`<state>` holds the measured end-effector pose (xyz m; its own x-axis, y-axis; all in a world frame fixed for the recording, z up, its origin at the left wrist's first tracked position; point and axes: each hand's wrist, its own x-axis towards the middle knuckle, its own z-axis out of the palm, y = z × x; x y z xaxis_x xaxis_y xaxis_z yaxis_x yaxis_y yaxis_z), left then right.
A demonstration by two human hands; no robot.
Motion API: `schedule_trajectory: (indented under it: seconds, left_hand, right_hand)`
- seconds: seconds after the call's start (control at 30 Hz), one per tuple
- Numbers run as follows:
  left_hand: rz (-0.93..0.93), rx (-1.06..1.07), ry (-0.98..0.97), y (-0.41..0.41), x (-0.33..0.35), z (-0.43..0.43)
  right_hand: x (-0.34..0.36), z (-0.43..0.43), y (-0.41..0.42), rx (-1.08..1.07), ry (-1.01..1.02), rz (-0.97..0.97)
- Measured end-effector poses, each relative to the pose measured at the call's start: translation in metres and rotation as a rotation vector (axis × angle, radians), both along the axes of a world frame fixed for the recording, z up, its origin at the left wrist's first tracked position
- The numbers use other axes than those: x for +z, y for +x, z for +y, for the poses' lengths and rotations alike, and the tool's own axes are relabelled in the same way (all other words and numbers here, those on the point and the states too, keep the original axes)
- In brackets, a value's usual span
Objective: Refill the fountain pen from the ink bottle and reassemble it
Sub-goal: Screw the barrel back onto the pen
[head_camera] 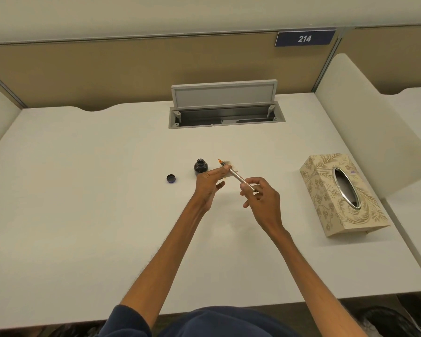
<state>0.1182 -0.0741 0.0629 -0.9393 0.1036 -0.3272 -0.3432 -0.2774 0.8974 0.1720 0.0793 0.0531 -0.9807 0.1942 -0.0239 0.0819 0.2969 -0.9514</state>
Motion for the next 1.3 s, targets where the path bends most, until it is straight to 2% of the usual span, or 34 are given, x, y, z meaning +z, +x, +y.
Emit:
schedule_trajectory:
  seconds: [0.3, 0.73, 1.0, 1.13, 1.3]
  left_hand:
    - [0.008, 0.012, -0.012, 0.002, 0.0, 0.002]
    - [0.025, 0.027, -0.017, 0.001, -0.002, 0.008]
    - [0.033, 0.027, 0.005, 0.0, -0.008, 0.008]
    - [0.056, 0.02, 0.013, -0.003, -0.012, 0.007]
    - [0.088, -0.04, 0.037, -0.004, -0.017, 0.003]
  right_hand:
    - [-0.003, -0.001, -0.002, -0.09, 0.111, 0.086]
    - [0.002, -0.002, -0.004, -0.038, 0.069, 0.005]
    - [0.001, -0.003, -0.007, -0.05, 0.171, 0.025]
    - [0.005, -0.002, -0.006, -0.01, 0.111, -0.024]
    - [0.011, 0.003, -0.011, 0.049, -0.073, -0.203]
